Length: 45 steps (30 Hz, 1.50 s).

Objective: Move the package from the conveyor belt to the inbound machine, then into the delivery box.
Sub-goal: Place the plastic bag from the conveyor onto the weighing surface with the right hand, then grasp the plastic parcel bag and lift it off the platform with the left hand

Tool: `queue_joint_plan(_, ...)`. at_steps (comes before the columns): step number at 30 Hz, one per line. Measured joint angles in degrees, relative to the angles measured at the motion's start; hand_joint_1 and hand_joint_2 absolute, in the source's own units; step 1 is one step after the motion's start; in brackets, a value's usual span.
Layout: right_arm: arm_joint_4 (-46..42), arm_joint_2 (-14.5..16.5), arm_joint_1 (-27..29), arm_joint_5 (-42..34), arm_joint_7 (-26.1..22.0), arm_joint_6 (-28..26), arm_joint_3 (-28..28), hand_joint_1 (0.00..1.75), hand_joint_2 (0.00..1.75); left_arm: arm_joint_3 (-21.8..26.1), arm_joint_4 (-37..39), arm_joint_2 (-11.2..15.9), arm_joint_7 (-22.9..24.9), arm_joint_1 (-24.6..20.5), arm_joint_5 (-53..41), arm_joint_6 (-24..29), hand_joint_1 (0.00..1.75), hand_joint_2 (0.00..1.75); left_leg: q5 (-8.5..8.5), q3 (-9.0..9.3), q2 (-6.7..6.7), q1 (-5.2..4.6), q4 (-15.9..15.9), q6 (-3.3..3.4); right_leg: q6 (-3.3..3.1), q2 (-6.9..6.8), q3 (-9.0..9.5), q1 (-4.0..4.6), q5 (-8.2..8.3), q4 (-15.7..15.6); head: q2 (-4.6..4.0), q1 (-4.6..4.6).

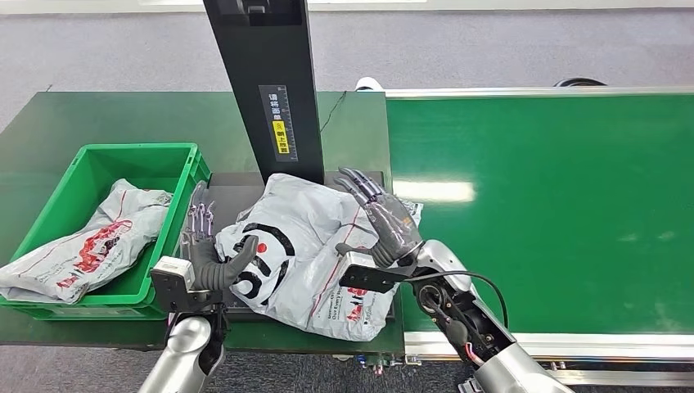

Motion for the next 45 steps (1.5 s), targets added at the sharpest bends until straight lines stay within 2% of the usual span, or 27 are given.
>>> queue_joint_plan(9,-0.9,-0.1,0.6,-0.5,-0.3,0.0,-0.7,0.00,1.75,-0.1,0.0,0.0,0.0,0.0,0.0,-0.2,0.00,1.75,0.00,-0.01,-0.01,0.00,0.0,0.00,0.00,0.00,0.00,0.00,0.00,0.0,0.00,0.01)
queue_joint_plan(17,-6.3,-0.8,2.9,-3.2,-1.4,-0.2,-5.1,0.00,1.75,-0.1,-0.1,0.0,-0.3,0.1,-0.3,0.3,0.00,1.75,0.00,-0.02,-0.01,0.00,0.0,0.00,0.00,0.00,-0.02,0.00,0.00,0.0,0.00,0.00)
queue_joint_plan(19,-8.8,-0.7,4.9,-9.6,-2.9,-0.3,-7.9,0.00,1.75,-0.1,-0.7,0.0,-0.7,0.5,-0.9,1.5,0.00,1.75,0.00,-0.03,-0.06,0.00,0.0,0.00,0.02,-0.05,-0.02,0.00,-0.02,0.0,0.00,0.00)
queue_joint_plan(22,-14.1,-0.4,10.4,-25.7,-5.3,0.8,-15.6,0.00,1.75,0.3,-2.7,0.3,-1.0,1.9,-1.9,2.5,0.00,1.75,-0.01,-0.13,-0.28,0.00,0.0,0.01,0.07,-0.25,-0.01,-0.01,-0.07,0.0,0.00,0.02)
queue_joint_plan(24,-16.6,-0.5,13.5,-29.3,-5.4,2.0,-19.9,0.00,1.75,0.6,-3.8,0.5,-0.9,2.6,-2.3,2.3,0.00,1.75,-0.04,-0.19,-0.27,-0.01,0.0,0.01,0.08,-0.25,-0.05,-0.01,-0.07,0.0,0.00,0.04)
queue_joint_plan(32,-21.7,0.0,19.9,-28.6,-5.0,3.0,-27.5,0.00,1.75,0.8,-5.6,0.6,-1.1,3.2,-4.2,2.8,0.00,1.75,-0.05,-0.18,-0.20,-0.01,0.0,0.02,0.07,-0.22,-0.09,-0.02,-0.06,0.0,0.00,0.05)
queue_joint_plan(37,-23.0,0.5,21.0,-28.4,-4.3,3.3,-29.2,0.00,1.75,0.8,-6.7,0.8,-2.6,2.6,-13.6,9.1,0.00,1.75,-0.05,-0.16,-0.17,-0.01,0.0,0.02,0.07,-0.21,-0.08,-0.02,-0.06,0.0,0.00,0.05)
queue_joint_plan(42,-23.6,0.8,21.5,-28.4,-4.2,3.3,-29.9,0.00,1.75,0.8,-7.5,1.2,-2.8,2.0,-15.0,10.1,0.00,1.75,-0.05,-0.16,-0.16,-0.02,0.0,0.02,0.07,-0.20,-0.09,-0.02,-0.06,0.0,0.00,0.05)
queue_joint_plan(45,-23.7,0.9,21.6,-28.3,-4.1,3.5,-30.0,0.00,1.75,0.6,-8.2,1.7,-2.9,1.5,-18.8,13.8,0.00,1.75,-0.05,-0.16,-0.16,-0.01,0.0,0.02,0.07,-0.20,-0.09,-0.02,-0.06,0.0,0.00,0.05)
